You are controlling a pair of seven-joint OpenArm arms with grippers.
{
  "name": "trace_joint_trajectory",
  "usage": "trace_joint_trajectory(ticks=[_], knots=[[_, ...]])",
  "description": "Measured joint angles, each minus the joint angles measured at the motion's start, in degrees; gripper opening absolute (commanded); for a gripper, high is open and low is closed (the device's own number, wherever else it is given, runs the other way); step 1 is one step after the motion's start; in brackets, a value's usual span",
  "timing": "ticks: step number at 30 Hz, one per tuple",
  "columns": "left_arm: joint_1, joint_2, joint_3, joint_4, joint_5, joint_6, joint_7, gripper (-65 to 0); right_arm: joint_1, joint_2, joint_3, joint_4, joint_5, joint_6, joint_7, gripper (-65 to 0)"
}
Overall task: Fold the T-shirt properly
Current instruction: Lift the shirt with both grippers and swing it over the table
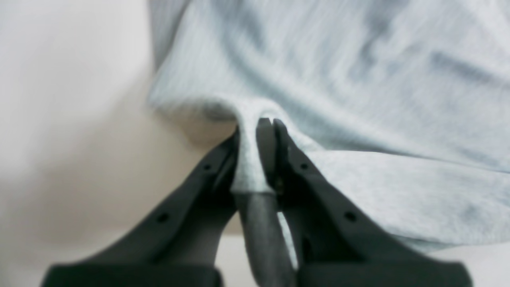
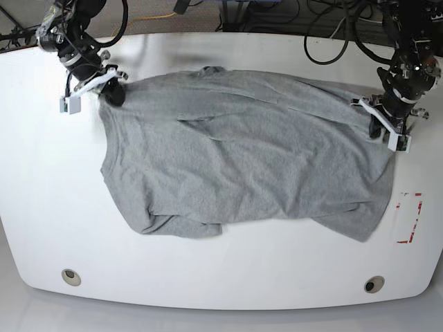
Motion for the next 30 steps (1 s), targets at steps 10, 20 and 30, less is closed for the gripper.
trace_joint_trajectory(ticks=[10,20,30], knots=[[-12.1,0.3,10.8,0.0,16.1,-0.5,-0.4,-65.0,15.1,9.4,-3.2,-9.2,-0.5,-0.3,-0.4,-65.0],[-25.5,0.2,15.8,0.0,16.7,-0.7,3.8,-62.6,34.1,17.8,-9.9,-21.4,-0.4,-0.2,-0.5,-65.0],[-41.1,2.4,15.5,0.3,16.4,-0.4,11.1,-65.0,54.3,23.9,-19.0,-33.4,-0.6,-0.2,-0.7,-65.0]])
